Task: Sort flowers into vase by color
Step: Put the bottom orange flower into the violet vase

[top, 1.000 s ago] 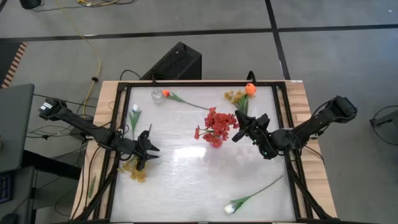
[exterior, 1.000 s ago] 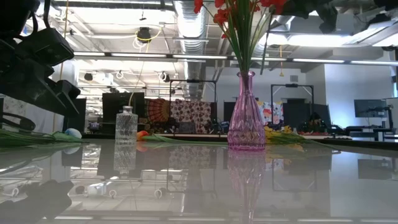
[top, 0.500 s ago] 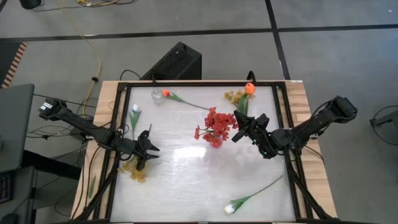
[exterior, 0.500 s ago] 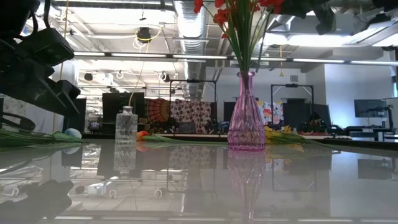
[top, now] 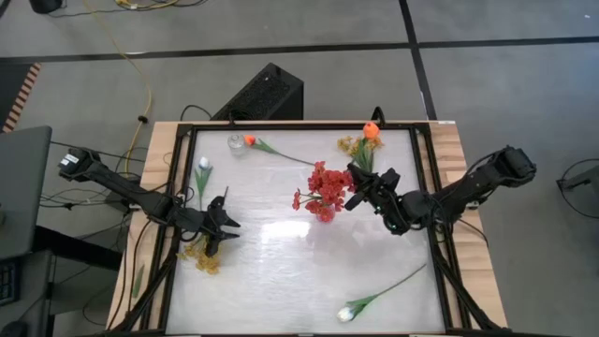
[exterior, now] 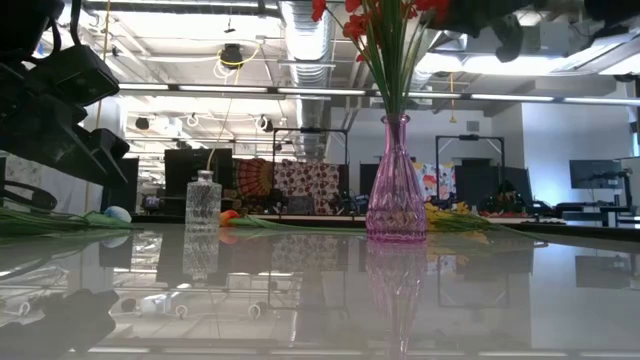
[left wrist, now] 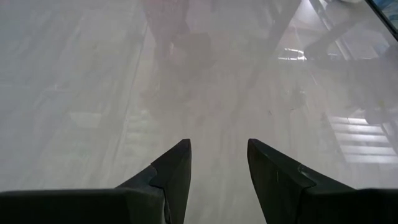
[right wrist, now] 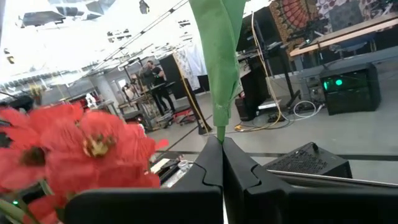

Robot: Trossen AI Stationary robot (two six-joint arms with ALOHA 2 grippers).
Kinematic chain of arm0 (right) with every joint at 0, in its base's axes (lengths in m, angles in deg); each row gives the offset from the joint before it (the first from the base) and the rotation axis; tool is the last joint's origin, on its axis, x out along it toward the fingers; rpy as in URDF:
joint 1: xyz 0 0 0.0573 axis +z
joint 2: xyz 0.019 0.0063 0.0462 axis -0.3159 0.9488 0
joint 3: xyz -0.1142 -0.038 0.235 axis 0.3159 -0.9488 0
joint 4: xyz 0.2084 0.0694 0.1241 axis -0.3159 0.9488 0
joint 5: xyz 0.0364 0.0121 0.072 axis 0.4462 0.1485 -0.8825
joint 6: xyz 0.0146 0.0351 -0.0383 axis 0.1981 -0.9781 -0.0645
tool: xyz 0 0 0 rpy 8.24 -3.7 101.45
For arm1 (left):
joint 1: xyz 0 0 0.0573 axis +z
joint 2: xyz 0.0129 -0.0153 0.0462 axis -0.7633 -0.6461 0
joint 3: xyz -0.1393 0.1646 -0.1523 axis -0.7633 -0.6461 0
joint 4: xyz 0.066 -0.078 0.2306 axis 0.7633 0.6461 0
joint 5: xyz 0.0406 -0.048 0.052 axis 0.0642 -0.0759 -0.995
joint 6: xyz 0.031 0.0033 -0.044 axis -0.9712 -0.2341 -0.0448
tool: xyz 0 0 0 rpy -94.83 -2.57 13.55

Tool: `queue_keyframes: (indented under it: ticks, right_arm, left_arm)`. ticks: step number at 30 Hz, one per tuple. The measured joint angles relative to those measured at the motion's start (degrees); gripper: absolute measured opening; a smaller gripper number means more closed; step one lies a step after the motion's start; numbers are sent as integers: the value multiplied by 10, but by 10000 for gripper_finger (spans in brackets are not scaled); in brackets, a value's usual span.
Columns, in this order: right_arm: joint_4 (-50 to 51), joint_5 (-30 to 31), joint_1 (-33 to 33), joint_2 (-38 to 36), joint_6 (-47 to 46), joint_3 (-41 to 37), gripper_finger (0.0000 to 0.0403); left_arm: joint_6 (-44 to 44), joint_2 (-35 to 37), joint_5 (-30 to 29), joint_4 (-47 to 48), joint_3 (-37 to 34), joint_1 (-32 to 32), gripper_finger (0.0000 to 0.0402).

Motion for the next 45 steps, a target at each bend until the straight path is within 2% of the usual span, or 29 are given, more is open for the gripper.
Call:
queue_keyframes:
  ticks: [16, 29, 36, 45]
  right_arm:
    - [14, -13, 14, 53, 21, 0, 17]
    - [139, -17, 12, 53, -88, 0, 17]
    - [219, -45, 12, 53, -161, 0, 17]
    - [256, -107, 14, 53, -166, 0, 20]
  left_arm:
    - [0, 0, 0, 4, 0, 0, 146]
    - [0, 0, 0, 3, 0, 0, 146]
    - [1, 0, 0, 3, 0, 0, 146]
    - [1, 0, 0, 3, 0, 0, 146]
